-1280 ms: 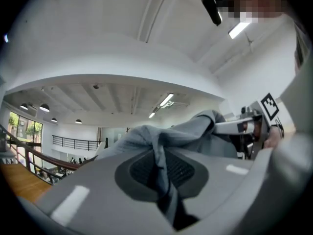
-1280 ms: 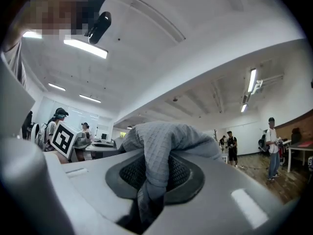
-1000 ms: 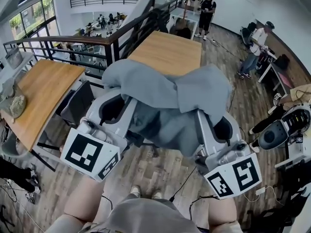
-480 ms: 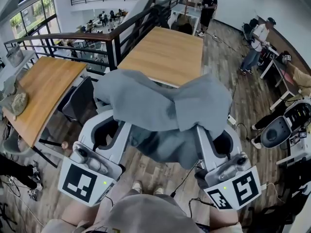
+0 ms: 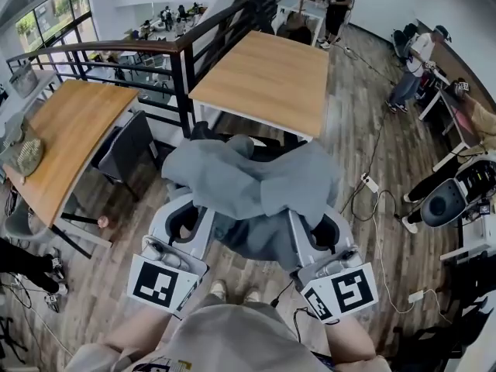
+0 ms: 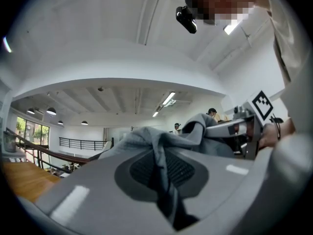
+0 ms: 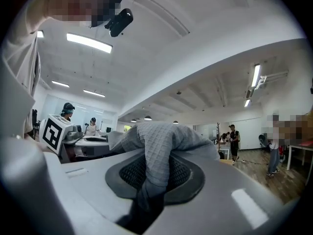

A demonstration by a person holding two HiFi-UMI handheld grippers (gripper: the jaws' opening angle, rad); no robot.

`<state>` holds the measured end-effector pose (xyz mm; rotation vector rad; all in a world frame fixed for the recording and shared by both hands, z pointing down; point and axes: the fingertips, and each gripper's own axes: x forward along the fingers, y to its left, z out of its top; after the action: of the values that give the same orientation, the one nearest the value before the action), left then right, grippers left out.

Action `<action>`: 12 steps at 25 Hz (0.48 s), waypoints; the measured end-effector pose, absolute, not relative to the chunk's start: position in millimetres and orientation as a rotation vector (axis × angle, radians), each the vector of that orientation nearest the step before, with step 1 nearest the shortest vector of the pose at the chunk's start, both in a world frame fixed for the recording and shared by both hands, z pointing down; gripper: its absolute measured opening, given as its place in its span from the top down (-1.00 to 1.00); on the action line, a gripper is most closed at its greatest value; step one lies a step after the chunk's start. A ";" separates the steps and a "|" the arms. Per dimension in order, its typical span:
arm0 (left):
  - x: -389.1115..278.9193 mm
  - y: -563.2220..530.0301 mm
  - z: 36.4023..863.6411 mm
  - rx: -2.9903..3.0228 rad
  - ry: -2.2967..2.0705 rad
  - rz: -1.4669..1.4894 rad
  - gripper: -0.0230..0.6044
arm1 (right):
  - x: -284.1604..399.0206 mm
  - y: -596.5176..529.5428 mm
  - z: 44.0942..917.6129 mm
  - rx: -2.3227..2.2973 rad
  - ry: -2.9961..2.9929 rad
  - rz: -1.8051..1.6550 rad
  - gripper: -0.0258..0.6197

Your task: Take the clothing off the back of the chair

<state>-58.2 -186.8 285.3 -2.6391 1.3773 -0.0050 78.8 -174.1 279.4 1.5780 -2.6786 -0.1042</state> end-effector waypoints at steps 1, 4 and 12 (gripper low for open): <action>-58.6 -189.8 294.1 -2.645 1.387 -0.017 0.84 | 79.1 -177.3 287.3 1.578 -2.670 -0.090 0.71; -57.0 -197.7 319.5 -2.666 1.404 -0.063 0.84 | 81.3 -186.3 309.2 1.578 -2.643 -0.036 0.71; -54.9 -215.0 372.2 -2.731 1.455 -0.183 0.83 | 86.3 -206.1 365.5 1.580 -2.570 0.127 0.71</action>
<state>-54.9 -215.0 372.2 -2.7309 1.4548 -0.1835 86.3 -206.1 365.5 1.5798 -2.5697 0.1265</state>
